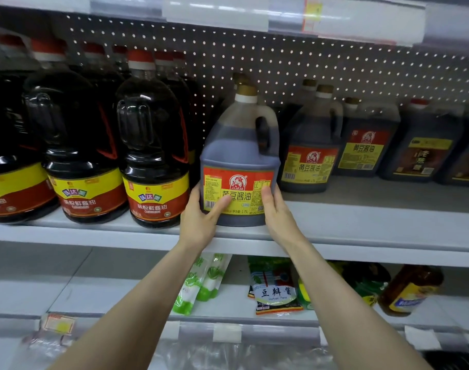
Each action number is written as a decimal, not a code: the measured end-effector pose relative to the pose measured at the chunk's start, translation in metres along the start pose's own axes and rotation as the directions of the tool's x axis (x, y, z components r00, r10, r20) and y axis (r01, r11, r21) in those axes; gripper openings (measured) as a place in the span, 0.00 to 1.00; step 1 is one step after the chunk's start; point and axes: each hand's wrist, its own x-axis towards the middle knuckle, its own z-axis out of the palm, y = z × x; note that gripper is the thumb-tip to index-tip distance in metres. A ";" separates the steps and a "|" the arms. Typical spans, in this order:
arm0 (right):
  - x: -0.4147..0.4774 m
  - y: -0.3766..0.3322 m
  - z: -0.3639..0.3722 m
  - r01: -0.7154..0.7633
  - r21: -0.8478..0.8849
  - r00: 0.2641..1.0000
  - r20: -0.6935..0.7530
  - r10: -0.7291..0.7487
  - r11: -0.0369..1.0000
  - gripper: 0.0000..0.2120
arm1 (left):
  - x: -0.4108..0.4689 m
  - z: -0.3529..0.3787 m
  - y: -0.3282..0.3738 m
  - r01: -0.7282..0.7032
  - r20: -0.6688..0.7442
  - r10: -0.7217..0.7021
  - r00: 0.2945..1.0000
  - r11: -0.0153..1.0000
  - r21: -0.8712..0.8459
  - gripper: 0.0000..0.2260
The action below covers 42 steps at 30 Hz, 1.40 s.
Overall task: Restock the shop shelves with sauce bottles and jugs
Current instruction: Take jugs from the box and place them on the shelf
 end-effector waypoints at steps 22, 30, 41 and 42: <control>-0.003 0.000 0.000 0.011 0.002 0.999 -0.032 -0.011 1.000 0.29 | -0.001 0.000 -0.007 -0.015 -0.042 0.016 0.999 0.999 0.030 0.25; -0.005 -0.001 0.002 0.016 -0.016 0.999 -0.036 -0.017 1.000 0.29 | -0.002 -0.003 -0.004 -0.001 -0.009 0.002 1.000 0.999 0.034 0.27; -0.032 -0.027 -0.002 0.010 0.112 0.998 -0.057 -0.004 0.994 0.24 | -0.016 -0.022 0.009 0.001 0.118 -0.014 0.993 0.994 0.107 0.24; -0.039 -0.029 -0.002 0.018 0.116 0.998 -0.059 -0.011 0.993 0.25 | -0.023 -0.025 0.009 0.002 0.121 -0.014 0.993 0.996 0.092 0.24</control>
